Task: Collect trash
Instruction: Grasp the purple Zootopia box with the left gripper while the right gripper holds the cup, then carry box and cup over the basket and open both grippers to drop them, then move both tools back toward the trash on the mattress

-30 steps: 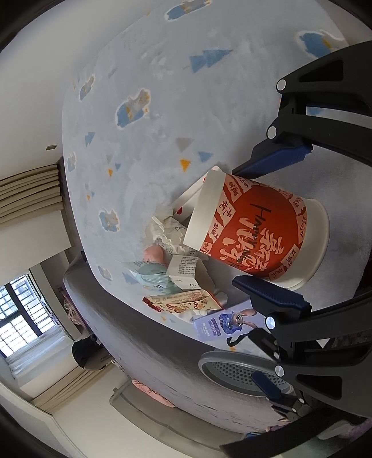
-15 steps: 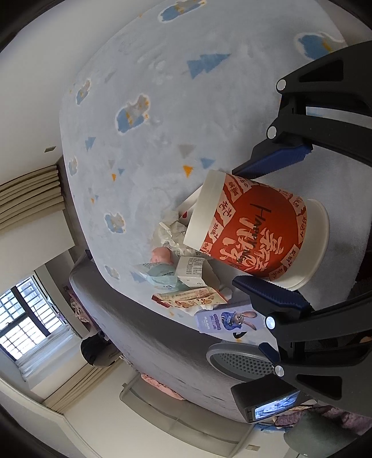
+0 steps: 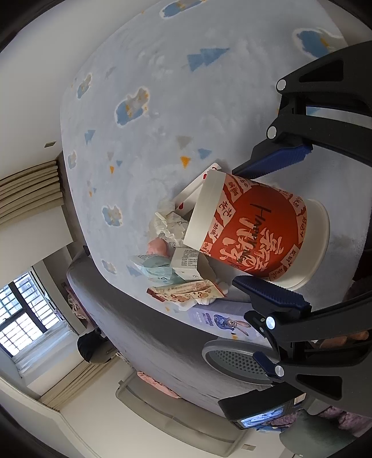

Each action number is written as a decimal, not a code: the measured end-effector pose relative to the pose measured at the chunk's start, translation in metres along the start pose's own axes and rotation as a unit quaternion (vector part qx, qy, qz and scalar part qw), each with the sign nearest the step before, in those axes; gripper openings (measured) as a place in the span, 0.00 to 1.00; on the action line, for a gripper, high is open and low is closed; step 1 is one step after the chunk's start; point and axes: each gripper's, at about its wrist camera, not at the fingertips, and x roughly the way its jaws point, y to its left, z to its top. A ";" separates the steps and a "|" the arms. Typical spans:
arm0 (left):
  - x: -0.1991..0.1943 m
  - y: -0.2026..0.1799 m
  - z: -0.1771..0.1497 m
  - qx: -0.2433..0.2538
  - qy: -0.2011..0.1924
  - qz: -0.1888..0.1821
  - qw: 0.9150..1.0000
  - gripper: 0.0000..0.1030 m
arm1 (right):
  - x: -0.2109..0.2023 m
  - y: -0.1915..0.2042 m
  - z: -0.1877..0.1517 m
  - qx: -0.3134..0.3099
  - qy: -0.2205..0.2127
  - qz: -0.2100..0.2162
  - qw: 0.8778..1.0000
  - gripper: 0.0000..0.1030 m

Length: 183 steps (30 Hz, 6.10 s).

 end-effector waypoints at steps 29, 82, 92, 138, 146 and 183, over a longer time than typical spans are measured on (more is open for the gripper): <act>-0.004 0.009 0.009 0.009 -0.012 -0.034 0.999 0.41 | 0.004 0.005 -0.003 -0.009 0.008 0.006 1.000 0.65; -0.025 0.259 -0.004 -0.109 -0.018 0.026 0.994 0.42 | 0.148 0.298 -0.004 -0.230 0.108 0.143 0.957 0.65; -0.026 0.269 -0.007 -0.124 -0.025 0.037 0.991 0.63 | 0.151 0.305 -0.007 -0.236 0.090 0.142 0.957 0.76; -0.044 0.263 -0.007 -0.131 -0.068 0.061 0.987 0.93 | 0.109 0.255 -0.014 -0.234 0.028 0.081 0.968 0.76; -0.047 0.244 -0.003 -0.115 -0.070 0.055 0.989 0.93 | 0.086 0.210 0.003 -0.203 -0.012 0.060 0.977 0.80; -0.043 0.048 0.026 0.015 -0.066 -0.055 0.996 0.94 | 0.006 -0.012 0.036 -0.061 -0.083 -0.048 0.994 0.81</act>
